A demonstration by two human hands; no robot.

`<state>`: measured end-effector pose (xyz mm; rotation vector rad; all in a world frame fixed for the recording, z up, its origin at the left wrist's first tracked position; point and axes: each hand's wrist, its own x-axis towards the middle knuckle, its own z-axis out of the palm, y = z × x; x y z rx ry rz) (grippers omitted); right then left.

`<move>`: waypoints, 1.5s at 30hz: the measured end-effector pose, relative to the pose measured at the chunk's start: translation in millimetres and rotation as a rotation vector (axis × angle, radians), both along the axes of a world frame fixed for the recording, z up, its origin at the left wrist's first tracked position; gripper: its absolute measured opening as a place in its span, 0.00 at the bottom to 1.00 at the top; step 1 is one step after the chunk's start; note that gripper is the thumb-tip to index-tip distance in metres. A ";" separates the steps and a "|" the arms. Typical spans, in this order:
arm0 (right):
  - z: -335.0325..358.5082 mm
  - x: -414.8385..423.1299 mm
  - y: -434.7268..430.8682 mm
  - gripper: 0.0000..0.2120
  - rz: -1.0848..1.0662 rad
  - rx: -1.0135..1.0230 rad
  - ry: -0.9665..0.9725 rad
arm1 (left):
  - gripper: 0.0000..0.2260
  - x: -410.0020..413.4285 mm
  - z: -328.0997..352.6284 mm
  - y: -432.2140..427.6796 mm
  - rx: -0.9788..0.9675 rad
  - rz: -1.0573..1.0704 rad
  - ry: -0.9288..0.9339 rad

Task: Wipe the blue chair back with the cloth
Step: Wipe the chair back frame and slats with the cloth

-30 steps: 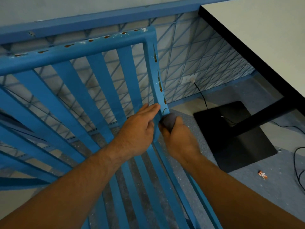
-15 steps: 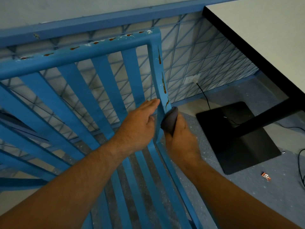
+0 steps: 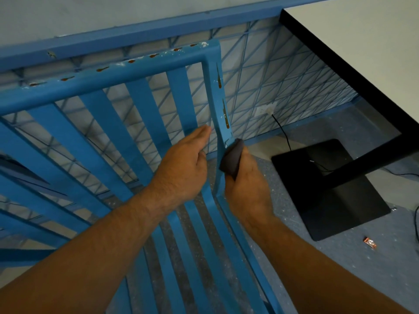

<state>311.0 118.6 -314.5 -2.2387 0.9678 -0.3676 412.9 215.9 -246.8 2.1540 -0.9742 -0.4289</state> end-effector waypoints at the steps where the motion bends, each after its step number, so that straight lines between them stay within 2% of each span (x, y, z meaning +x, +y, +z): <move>1: 3.4 -0.6 -3.7 0.21 -0.016 0.084 0.036 | 0.23 1.6 2.5 -0.3 0.001 -0.015 -0.024; 3: 10.4 6.1 -13.0 0.18 -0.054 0.190 0.114 | 0.23 3.9 7.2 -1.8 0.015 -0.048 -0.084; 6: 19.5 22.0 -19.5 0.18 -0.034 0.168 0.085 | 0.22 7.6 10.7 -3.2 0.031 -0.051 -0.163; 9: 15.2 24.9 -14.7 0.16 -0.015 0.085 -0.035 | 0.21 10.3 11.5 -2.1 -0.002 0.075 -0.246; 14: 3.3 19.1 -8.9 0.23 0.005 0.049 -0.113 | 0.16 20.3 17.2 -1.4 -0.113 0.333 -0.367; 19: 4.5 19.7 -10.0 0.20 -0.026 0.125 -0.099 | 0.15 23.4 23.0 -10.6 -0.144 0.357 -0.402; 24: 7.6 24.2 -14.9 0.19 -0.009 0.132 -0.048 | 0.11 31.2 20.1 -18.6 -0.211 0.412 -0.356; 28: 12.7 38.9 -18.7 0.18 -0.004 0.087 -0.111 | 0.08 35.3 15.5 -25.6 -0.289 0.511 -0.276; 33: 2.0 25.6 -8.0 0.26 0.016 0.000 -0.173 | 0.16 32.2 18.5 -34.6 -0.401 0.630 -0.193; 34: 0.2 20.4 -7.4 0.26 0.030 0.006 -0.164 | 0.17 32.4 18.3 -35.3 -0.401 0.640 -0.186; 36: 0.5 13.7 -9.6 0.26 0.039 0.066 -0.138 | 0.13 35.2 15.2 -35.5 -0.381 0.622 -0.215; 40: 9.6 16.2 -17.8 0.20 0.033 0.178 -0.051 | 0.09 37.0 13.0 -33.6 -0.349 0.587 -0.238; 42: 16.9 23.8 -19.2 0.18 0.035 0.184 -0.056 | 0.09 36.6 13.0 -33.0 -0.343 0.584 -0.243; 45: 22.0 42.1 -20.4 0.21 0.031 0.122 -0.124 | 0.09 36.4 12.2 -33.6 -0.342 0.587 -0.228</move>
